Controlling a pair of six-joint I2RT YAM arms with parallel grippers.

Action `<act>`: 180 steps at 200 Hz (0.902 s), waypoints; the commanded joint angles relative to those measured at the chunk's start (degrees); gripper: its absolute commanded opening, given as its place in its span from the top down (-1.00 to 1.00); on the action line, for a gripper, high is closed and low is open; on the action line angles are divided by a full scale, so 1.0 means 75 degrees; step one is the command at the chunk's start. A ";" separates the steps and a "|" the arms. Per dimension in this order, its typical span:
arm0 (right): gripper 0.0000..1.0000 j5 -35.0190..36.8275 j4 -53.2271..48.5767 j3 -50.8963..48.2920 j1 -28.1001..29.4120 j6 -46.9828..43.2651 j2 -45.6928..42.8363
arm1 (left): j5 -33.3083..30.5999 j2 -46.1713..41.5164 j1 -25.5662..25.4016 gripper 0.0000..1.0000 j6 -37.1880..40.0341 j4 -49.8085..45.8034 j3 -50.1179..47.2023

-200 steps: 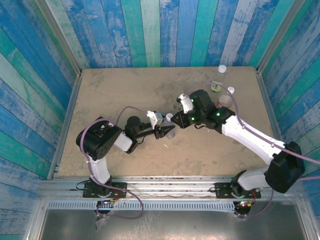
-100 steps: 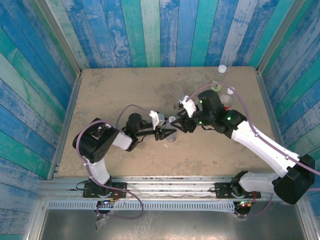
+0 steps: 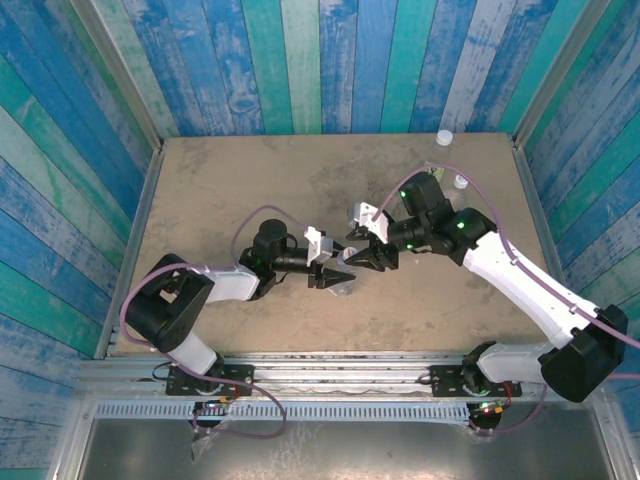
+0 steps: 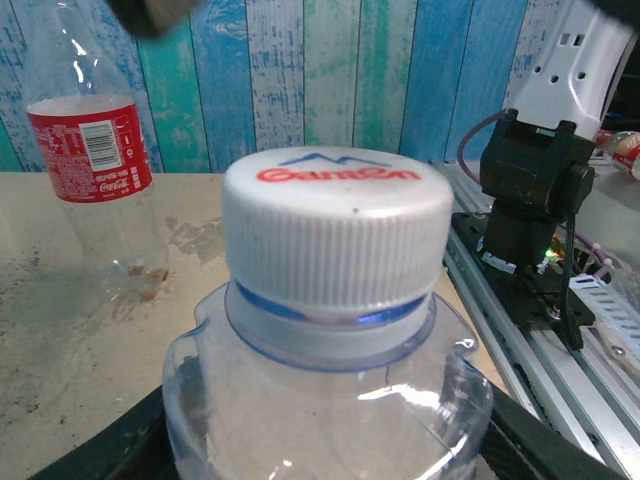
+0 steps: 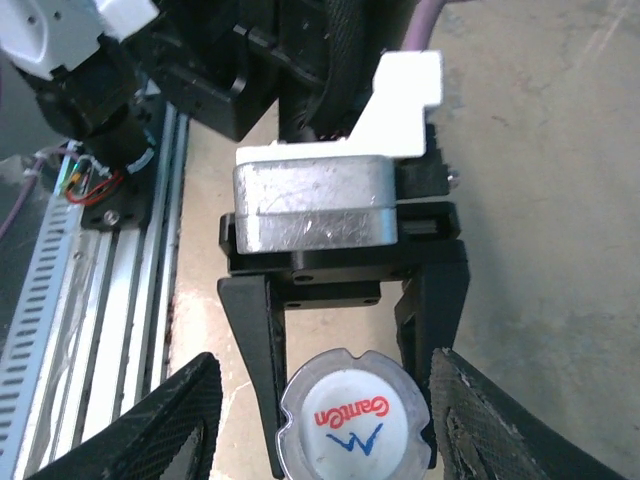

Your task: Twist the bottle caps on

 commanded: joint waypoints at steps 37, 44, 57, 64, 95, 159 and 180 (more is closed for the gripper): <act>0.01 -0.0311 -0.0418 0.0174 -0.0020 -0.0442 0.0158 | 0.0405 -0.0503 -0.0072 -0.16 -0.0033 -0.0167 0.0208; 0.02 -0.0297 -0.0415 0.0180 -0.0023 -0.0452 0.0185 | 0.0406 -0.0518 -0.0075 -0.16 -0.0017 -0.0220 0.0218; 0.03 -0.0307 -0.0416 0.0189 -0.0017 -0.0476 0.0217 | 0.0426 -0.0533 -0.0069 -0.16 -0.0012 -0.0279 0.0242; 0.03 -0.0300 -0.0414 0.0190 -0.0022 -0.0500 0.0240 | 0.0440 -0.0546 -0.0087 -0.17 -0.0016 -0.0302 0.0248; 0.16 -0.0265 -0.0453 0.0196 -0.0028 -0.0536 0.0300 | 0.0411 -0.0590 -0.0092 -0.16 -0.0015 -0.0312 0.0267; 0.20 -0.0123 -0.0521 0.0206 -0.0021 -0.0548 0.0358 | 0.0417 -0.0615 -0.0099 -0.16 -0.0056 -0.0271 0.0278; 0.16 -0.0059 -0.0519 0.0222 -0.0026 -0.0548 0.0381 | 0.0407 -0.0603 -0.0099 -0.16 -0.0073 -0.0274 0.0273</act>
